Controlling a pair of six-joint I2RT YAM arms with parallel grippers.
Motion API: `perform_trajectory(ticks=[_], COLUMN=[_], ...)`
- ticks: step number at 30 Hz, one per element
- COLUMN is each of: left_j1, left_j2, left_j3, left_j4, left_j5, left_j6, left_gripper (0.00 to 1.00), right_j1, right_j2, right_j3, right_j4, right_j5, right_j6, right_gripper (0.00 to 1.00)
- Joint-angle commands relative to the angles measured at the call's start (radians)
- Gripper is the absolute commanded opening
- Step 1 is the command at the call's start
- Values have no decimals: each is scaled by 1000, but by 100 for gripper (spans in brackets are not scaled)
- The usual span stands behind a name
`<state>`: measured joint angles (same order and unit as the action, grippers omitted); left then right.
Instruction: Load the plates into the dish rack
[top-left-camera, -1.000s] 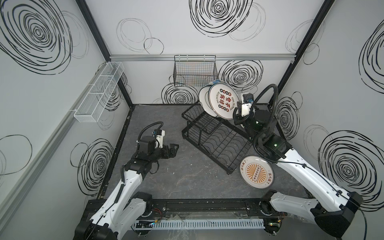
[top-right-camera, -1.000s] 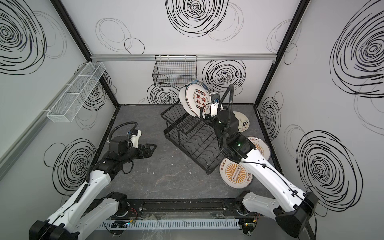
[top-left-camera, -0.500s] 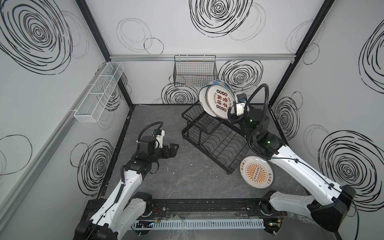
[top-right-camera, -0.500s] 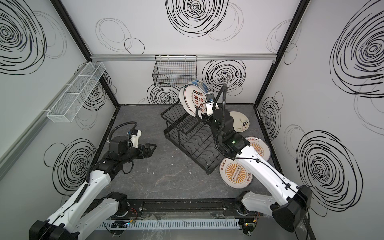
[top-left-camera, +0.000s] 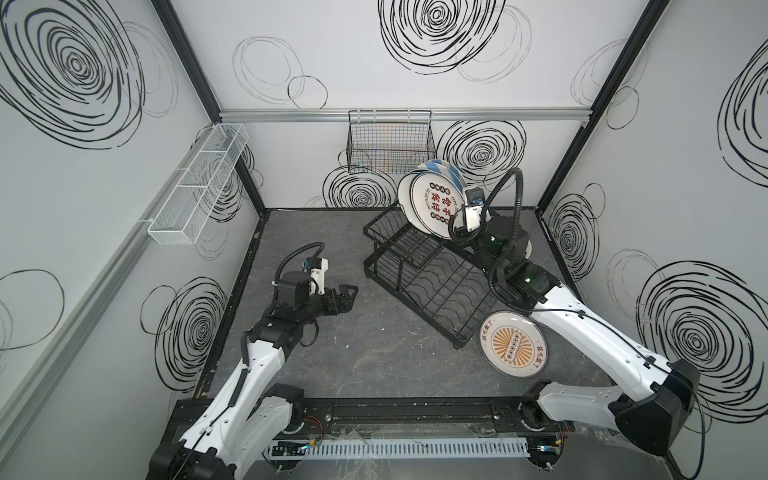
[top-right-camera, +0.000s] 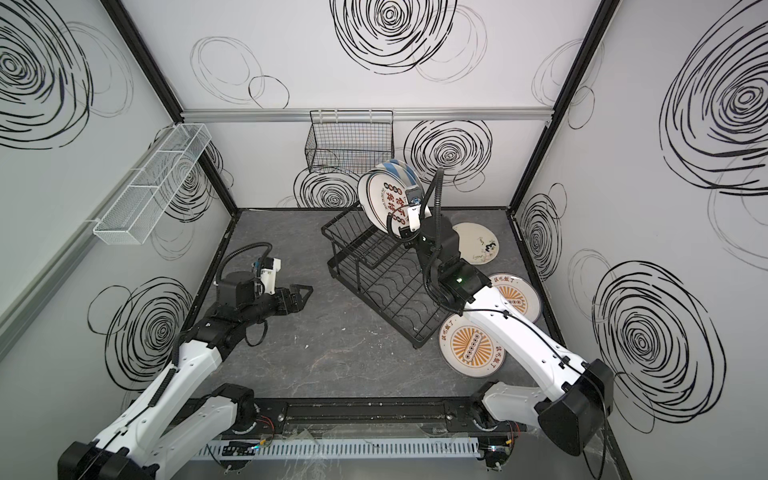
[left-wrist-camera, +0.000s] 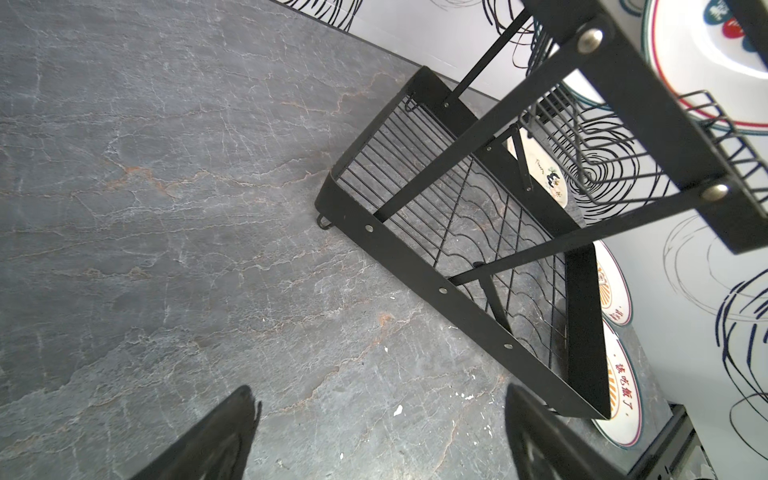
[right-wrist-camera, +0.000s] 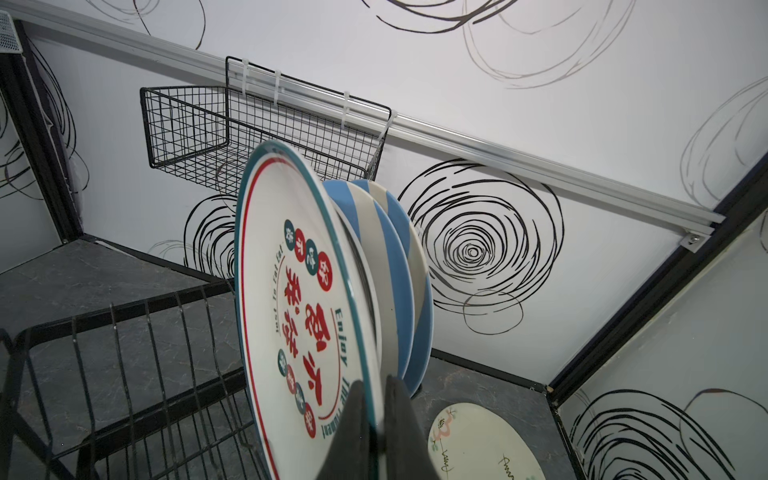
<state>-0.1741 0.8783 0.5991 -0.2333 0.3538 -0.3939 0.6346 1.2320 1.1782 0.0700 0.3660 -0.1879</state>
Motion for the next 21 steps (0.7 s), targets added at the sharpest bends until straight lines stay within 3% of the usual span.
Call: perform_trajectory(ticks=[1, 21], left_j1=[-4, -9], left_j2=[-10, 26], left_j3=[-6, -10], left_j4=[60, 98], left_j5=[12, 25], left_j6=[-16, -20], left_gripper=[96, 96], right_j1=[-1, 5], right_j2=[0, 84], right_j3=[-3, 50], right_j4=[89, 102], right_j5=[-37, -82], right_j6=[-20, -62], right_gripper=[0, 0])
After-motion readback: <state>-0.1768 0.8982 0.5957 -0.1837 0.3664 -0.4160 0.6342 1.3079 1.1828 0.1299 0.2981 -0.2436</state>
